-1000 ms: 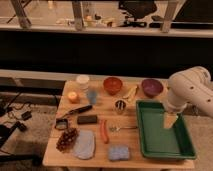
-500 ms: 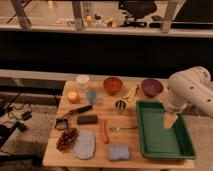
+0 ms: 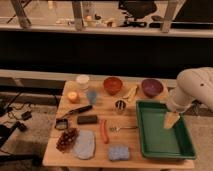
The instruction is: Wipe red bowl with towel
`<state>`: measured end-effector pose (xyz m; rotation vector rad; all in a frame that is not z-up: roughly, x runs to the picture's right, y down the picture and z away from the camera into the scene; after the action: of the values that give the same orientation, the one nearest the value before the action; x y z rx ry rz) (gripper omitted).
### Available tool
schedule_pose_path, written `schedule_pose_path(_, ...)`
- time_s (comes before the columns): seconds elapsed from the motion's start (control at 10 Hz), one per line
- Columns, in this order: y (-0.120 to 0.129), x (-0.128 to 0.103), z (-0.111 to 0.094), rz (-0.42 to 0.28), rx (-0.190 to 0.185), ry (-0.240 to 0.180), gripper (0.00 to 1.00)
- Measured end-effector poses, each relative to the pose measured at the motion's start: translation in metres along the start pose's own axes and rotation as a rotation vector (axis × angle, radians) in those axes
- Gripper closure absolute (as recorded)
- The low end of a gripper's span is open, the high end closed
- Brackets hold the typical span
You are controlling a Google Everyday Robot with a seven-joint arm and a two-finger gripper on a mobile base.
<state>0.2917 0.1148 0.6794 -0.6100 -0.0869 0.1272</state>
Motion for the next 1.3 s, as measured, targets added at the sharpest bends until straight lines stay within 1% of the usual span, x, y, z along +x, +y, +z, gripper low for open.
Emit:
schedule_pose_path(0.4,0.006,-0.001,-0.001,-0.011,-0.005,-0.090,0.20)
schedule_pose_path(0.6,0.007,-0.007,0.001,-0.035,0.005,-0.108,0.20)
schedule_pose_path(0.8,0.014,-0.018,0.003,-0.082,0.014,-0.118,0.20)
schedule_pose_path(0.9,0.016,-0.025,0.005,-0.103,0.011,-0.122,0.20)
schedule_pose_path(1.0,0.017,-0.038,0.010,-0.137,0.003,-0.129,0.20)
schedule_pose_path(1.1,0.017,-0.045,0.013,-0.157,-0.003,-0.135,0.20)
schedule_pose_path(1.2,0.017,-0.050,0.015,-0.170,-0.015,-0.140,0.20)
schedule_pose_path(1.3,0.018,-0.049,0.015,-0.169,-0.018,-0.139,0.20)
